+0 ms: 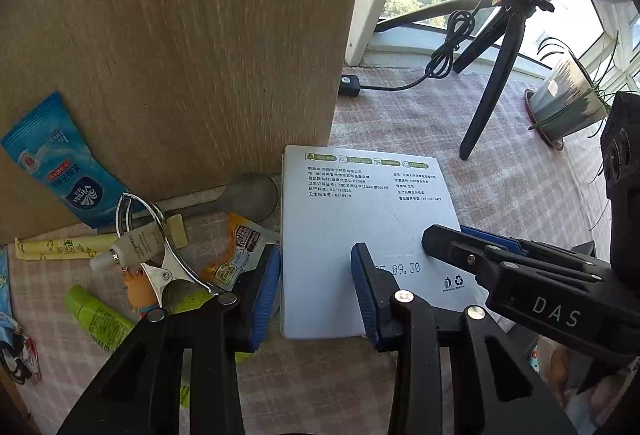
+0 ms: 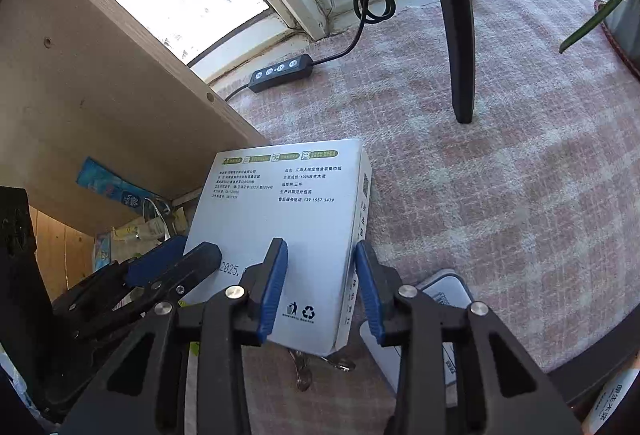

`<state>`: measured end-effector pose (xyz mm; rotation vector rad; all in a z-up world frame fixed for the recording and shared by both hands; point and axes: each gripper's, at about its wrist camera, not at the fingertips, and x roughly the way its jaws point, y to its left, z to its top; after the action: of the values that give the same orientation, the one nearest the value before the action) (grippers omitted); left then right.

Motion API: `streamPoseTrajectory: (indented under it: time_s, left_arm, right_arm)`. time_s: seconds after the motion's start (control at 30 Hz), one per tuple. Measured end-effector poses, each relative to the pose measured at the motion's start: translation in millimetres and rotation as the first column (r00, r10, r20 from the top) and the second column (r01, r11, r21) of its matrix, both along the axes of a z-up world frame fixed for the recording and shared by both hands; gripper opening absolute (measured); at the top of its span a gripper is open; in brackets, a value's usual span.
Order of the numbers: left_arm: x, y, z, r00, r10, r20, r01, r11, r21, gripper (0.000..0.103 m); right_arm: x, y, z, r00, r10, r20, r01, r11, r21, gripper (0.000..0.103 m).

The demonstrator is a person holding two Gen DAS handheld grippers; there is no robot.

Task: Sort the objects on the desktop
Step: 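Grasp the white box with the left gripper and lift it, then carry the white box with the left gripper and release it into the tray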

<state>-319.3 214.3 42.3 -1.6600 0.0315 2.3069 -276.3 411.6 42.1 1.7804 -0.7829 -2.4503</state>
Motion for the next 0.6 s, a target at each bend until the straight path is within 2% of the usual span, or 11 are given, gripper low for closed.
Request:
streamPoseTrajectory:
  time_s: [0.2, 0.37, 0.6]
  left_arm:
    - [14.2, -4.4, 1.2, 1.000, -0.013, 0.009, 0.013, 0.999, 0.033, 0.035]
    - [46.9, -16.4, 4.4, 1.000, -0.019, 0.011, 0.019, 0.998, 0.064, 0.033]
    - [101.1, -34.6, 7.9, 1.000, -0.001, 0.017, -0.001, 0.996, 0.084, 0.033]
  right_arm:
    - [7.1, -0.6, -0.3, 1.000, -0.004, 0.005, 0.004, 1.000, -0.013, 0.035]
    - [33.5, -8.4, 0.0, 1.000, 0.007, 0.007, -0.007, 1.000, -0.029, 0.035]
    - [77.3, -34.2, 3.4, 0.998, 0.058, -0.001, -0.058, 0.998, 0.008, 0.035]
